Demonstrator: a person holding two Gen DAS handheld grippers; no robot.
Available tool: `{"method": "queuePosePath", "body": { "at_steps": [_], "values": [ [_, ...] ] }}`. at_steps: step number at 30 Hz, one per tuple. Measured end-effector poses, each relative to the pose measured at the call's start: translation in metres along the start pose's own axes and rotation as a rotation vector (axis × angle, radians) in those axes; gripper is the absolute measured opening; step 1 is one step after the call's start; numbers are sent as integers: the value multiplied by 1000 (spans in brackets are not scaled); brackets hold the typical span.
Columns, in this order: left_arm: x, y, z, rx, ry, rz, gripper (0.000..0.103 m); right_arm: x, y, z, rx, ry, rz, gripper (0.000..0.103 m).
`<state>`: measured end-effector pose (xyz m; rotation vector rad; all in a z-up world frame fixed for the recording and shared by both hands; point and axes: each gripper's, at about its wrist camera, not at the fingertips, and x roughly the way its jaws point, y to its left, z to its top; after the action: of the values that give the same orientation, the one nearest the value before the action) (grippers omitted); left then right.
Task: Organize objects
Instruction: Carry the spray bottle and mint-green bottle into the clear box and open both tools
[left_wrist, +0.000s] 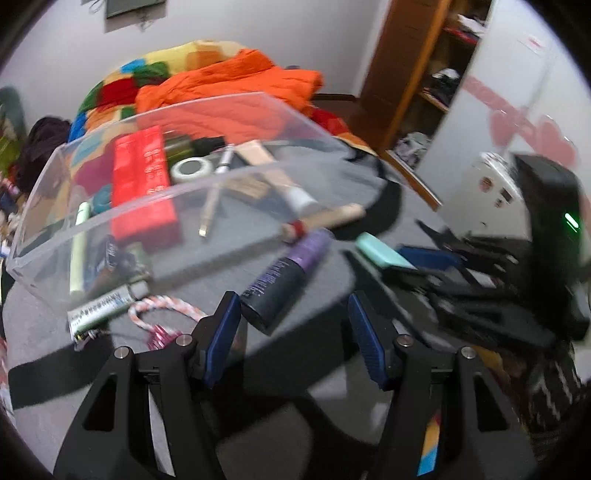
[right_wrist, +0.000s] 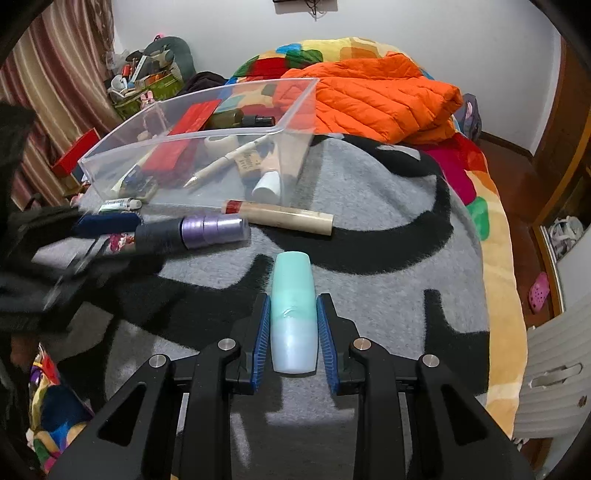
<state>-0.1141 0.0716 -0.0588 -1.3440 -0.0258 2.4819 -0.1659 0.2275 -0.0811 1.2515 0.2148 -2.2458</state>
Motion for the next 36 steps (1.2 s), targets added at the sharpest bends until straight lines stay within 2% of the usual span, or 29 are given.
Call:
{"method": "queuePosePath", "body": {
  "at_steps": [5,8,13,14,15,16,17,19,21,31,36],
  "values": [
    [-4,-6,3,50,-18,80,60,-1,2,-1,2,-1,-8,23],
    [5,-1,14,56,-10,82,60,-3,1,-3,14,-1,-5,23],
    [37,2,27,92,52,105,60,-6,0,-9,26,-16,-19,23],
    [44,2,27,88,68,94,59,-6,1,-10,25,-20,-25,23],
    [47,2,26,83,75,87,52,-6,1,-11,23,-22,-30,23],
    [49,2,25,74,78,86,50,-6,2,-12,23,-27,-35,23],
    [49,1,24,71,70,92,50,-7,2,-12,23,-31,-39,23],
    [46,-2,20,70,59,88,42,-8,4,-14,24,-37,-43,23],
    [41,-5,18,69,51,77,27,-10,5,-14,27,-43,-33,23],
    [6,-10,1,-9,-33,30,25,-35,14,-1,41,-123,4,23],
    [-23,-1,1,-66,-103,28,25,-49,21,16,36,-176,23,23]
  ]
}}
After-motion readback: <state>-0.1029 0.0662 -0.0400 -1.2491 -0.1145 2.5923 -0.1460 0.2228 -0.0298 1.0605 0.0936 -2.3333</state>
